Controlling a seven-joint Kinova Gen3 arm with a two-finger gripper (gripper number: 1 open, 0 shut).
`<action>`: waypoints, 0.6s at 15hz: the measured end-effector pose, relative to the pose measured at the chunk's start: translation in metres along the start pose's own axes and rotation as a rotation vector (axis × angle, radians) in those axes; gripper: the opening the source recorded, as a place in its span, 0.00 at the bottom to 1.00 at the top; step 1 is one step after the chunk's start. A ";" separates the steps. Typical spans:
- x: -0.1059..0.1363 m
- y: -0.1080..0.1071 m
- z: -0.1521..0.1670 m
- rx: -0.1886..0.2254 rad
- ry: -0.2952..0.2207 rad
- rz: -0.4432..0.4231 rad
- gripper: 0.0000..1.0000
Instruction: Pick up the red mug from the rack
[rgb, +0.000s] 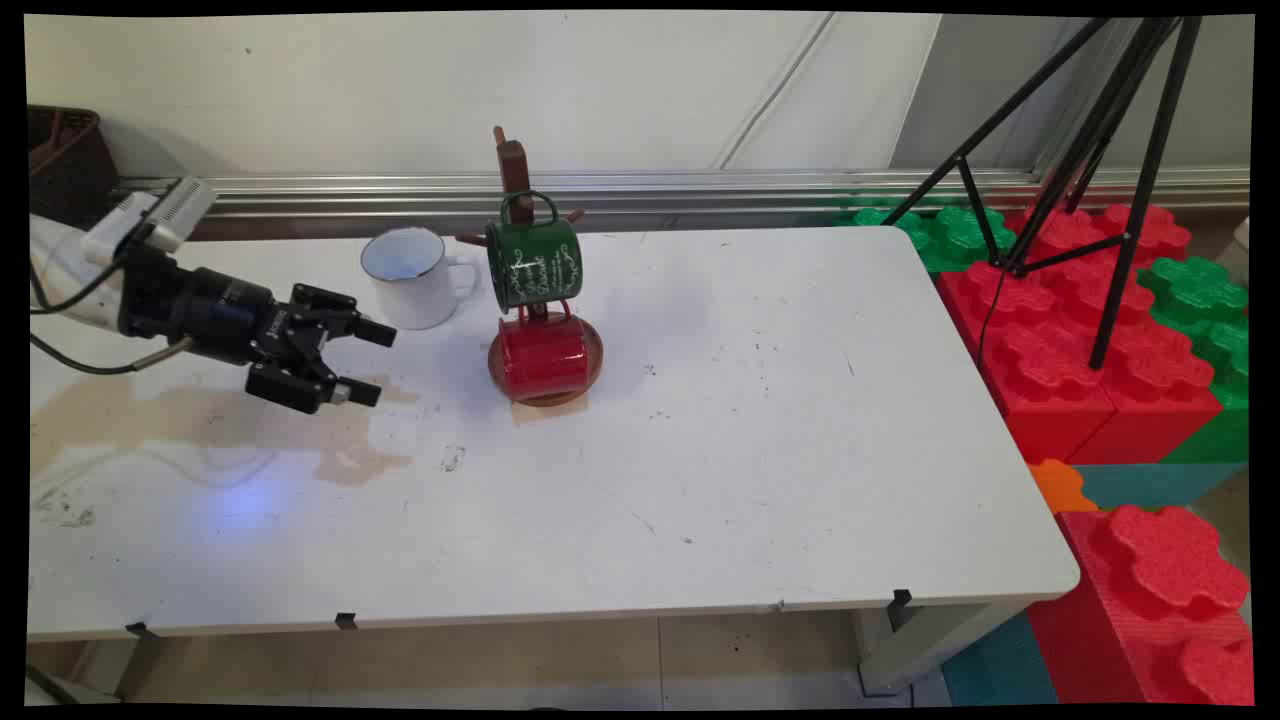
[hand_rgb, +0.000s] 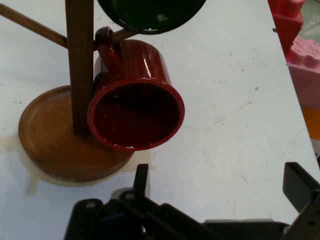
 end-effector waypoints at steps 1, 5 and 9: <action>-0.002 -0.001 0.003 0.000 0.001 -0.004 1.00; -0.007 -0.004 0.015 0.004 0.014 -0.020 1.00; -0.007 -0.007 0.029 0.004 0.052 -0.042 1.00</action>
